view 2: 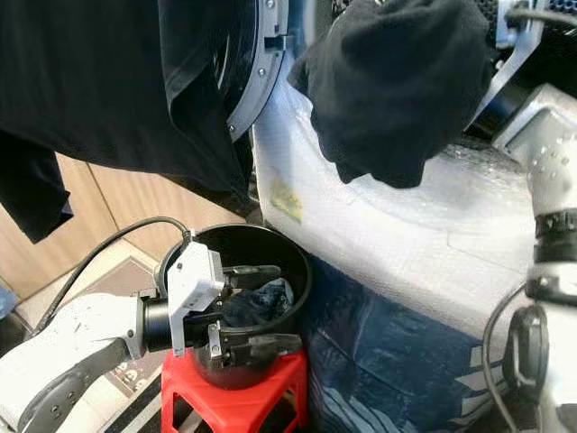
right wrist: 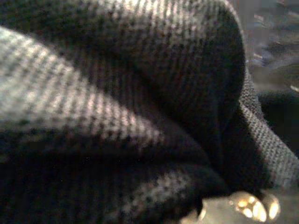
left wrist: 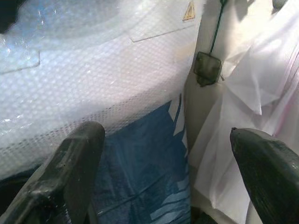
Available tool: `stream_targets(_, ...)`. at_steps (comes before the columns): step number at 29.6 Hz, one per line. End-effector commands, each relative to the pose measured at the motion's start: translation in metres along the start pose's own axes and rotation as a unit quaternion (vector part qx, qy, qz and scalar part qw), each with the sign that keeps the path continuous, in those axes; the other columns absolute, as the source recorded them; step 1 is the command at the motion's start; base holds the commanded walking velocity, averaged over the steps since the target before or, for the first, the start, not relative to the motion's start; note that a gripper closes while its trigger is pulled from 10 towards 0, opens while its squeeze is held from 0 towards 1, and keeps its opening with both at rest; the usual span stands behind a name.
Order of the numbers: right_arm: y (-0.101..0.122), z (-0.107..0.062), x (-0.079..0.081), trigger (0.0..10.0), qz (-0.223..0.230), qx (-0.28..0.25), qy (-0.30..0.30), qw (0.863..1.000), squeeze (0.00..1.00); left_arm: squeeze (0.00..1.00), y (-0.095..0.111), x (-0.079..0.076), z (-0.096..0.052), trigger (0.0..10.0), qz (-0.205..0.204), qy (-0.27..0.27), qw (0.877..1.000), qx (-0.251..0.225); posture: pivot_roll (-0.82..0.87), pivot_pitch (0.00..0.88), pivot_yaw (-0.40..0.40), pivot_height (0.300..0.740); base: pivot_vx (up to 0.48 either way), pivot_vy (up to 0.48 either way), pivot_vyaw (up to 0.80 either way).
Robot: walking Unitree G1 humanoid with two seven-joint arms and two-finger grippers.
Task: Clothes washing
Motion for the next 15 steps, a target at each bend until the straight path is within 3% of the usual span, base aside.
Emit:
stream_targets(1,0.021,-0.002,-0.004,10.0,-0.015,-0.015,-0.031,0.999,0.00,0.00,0.004,-0.006,0.002,10.0,0.006,-0.002,1.000,0.000,-0.04,0.118,-0.096,0.740,0.000,0.000,0.00)
stream_targets(7,0.047,-0.001,-0.027,10.0,-0.020,-0.050,-0.152,0.987,0.00,0.00,0.003,-0.011,0.004,10.0,-0.007,0.010,1.000,-0.001,-0.05,0.135,-0.116,0.740,0.000,0.000,0.00)
stream_targets(12,0.063,-0.002,-0.035,10.0,-0.025,-0.081,-0.216,0.973,0.00,0.00,0.000,-0.016,0.006,10.0,-0.016,0.012,1.000,0.000,-0.06,0.145,-0.131,0.740,0.000,0.000,0.00)
stream_targets(15,0.072,-0.005,-0.048,10.0,-0.052,-0.103,-0.308,0.944,0.00,0.00,-0.001,-0.020,0.007,10.0,-0.027,0.017,0.999,0.000,-0.05,0.154,-0.146,0.740,0.000,0.000,0.00)
Point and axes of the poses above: a point about 5 cm out from each wrist's last joint towards the gripper, its own z axis pointing out of the wrist towards the gripper, its own y axis along the axis of the wrist's last joint, x = y × z, the point moved 6 cm from there along z, pointing out of the wrist towards the gripper, and after that the axes turned 15 degrees about z, right-handed, at the moved point
